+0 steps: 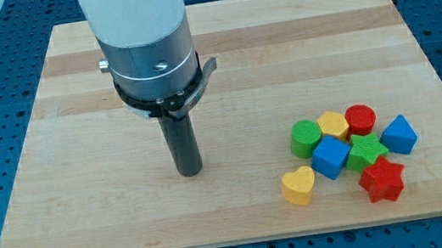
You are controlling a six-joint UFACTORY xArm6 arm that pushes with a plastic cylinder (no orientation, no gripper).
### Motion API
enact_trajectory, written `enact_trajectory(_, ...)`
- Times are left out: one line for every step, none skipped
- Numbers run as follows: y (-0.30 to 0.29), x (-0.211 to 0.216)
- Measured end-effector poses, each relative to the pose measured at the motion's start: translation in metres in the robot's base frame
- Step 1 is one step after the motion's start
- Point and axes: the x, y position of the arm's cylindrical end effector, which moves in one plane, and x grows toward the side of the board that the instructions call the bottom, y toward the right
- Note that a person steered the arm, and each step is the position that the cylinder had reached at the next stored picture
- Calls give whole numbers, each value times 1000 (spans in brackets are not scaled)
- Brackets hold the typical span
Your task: Place your arm to the bottom center
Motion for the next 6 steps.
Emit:
enact_trajectory(0, 0)
enact_trajectory(1, 0)
enact_trajectory(1, -2)
enact_trajectory(1, -8)
enact_trajectory(1, -15)
enact_trajectory(-4, -55)
